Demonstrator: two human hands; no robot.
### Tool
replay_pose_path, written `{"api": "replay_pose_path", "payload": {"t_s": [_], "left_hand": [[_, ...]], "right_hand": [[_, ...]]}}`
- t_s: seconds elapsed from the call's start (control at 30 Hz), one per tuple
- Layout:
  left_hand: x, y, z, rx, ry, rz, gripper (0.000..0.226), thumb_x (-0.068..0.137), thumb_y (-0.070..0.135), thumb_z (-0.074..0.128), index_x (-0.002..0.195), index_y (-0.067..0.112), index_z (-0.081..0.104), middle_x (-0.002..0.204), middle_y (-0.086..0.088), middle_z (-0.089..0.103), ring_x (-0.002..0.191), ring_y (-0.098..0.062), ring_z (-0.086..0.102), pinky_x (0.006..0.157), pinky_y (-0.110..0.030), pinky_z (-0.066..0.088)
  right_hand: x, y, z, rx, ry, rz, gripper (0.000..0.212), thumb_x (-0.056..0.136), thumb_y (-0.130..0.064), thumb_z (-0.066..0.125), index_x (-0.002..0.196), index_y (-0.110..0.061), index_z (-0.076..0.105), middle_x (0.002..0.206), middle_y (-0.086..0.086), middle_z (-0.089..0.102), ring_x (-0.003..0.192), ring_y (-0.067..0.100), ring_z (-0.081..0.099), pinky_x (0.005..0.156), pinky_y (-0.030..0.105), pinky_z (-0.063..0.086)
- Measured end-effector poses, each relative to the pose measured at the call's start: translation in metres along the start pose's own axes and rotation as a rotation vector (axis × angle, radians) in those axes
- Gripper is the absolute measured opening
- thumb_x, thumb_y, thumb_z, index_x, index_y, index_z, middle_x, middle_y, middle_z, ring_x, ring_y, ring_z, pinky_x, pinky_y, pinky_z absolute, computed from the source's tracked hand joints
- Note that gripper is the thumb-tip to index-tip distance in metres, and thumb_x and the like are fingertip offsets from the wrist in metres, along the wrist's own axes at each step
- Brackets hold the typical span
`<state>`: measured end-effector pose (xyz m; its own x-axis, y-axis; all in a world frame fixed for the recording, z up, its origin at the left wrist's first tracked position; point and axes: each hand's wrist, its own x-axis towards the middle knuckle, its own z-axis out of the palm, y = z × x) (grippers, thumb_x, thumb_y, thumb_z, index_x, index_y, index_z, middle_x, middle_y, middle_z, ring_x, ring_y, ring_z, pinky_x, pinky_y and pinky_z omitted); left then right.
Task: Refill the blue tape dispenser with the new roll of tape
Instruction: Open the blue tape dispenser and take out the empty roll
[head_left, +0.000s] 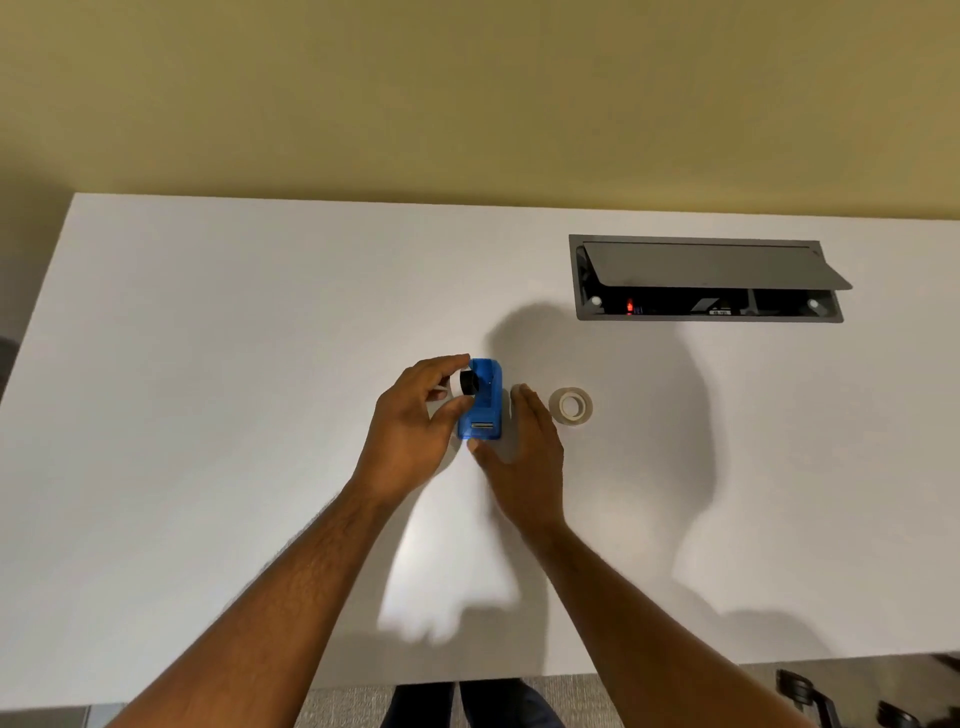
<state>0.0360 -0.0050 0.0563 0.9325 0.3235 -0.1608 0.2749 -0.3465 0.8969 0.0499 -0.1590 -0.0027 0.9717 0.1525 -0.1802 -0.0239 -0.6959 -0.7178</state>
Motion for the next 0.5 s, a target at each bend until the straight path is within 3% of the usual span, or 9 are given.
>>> {"api": "replay_pose_path", "payload": {"t_s": [0.1,0.2,0.33,0.5], "left_hand": [[-0.011,0.002,-0.005,-0.044,0.005,-0.012,0.04,0.092,0.013,0.071,0.126,0.034,0.064,0.118,0.021,0.065,0.103,0.01,0.059,0.087,-0.003,0.044],[-0.019,0.002,-0.006,-0.078,0.005,-0.017,0.04,0.091,0.015,0.072,0.126,0.035,0.065,0.117,0.022,0.067,0.107,-0.002,0.063,0.091,-0.011,0.048],[-0.028,0.004,-0.005,-0.114,-0.002,0.007,0.037,0.092,0.013,0.071,0.125,0.031,0.067,0.117,0.019,0.069,0.111,-0.005,0.065,0.095,-0.02,0.052],[-0.036,0.003,-0.011,-0.164,0.012,0.01,0.036,0.093,0.012,0.071,0.118,0.037,0.067,0.112,0.024,0.07,0.109,0.002,0.065,0.091,-0.011,0.049]], "right_hand": [[-0.004,-0.014,-0.027,0.299,0.004,0.096,0.054,0.096,-0.022,0.067,0.146,-0.025,0.049,0.147,-0.007,0.053,0.133,0.001,0.049,0.11,0.023,0.041],[-0.006,-0.036,-0.04,0.451,-0.028,0.16,0.035,0.098,-0.02,0.064,0.131,-0.029,0.063,0.124,-0.012,0.067,0.108,-0.006,0.062,0.087,0.016,0.049],[-0.009,-0.059,-0.039,0.494,-0.087,0.144,0.022,0.097,-0.03,0.065,0.119,-0.033,0.068,0.112,-0.012,0.071,0.099,-0.001,0.067,0.086,0.017,0.053],[-0.016,-0.068,-0.032,0.466,-0.082,0.144,0.017,0.096,-0.032,0.067,0.112,-0.033,0.072,0.109,-0.012,0.073,0.098,0.002,0.068,0.083,0.014,0.052]]}}
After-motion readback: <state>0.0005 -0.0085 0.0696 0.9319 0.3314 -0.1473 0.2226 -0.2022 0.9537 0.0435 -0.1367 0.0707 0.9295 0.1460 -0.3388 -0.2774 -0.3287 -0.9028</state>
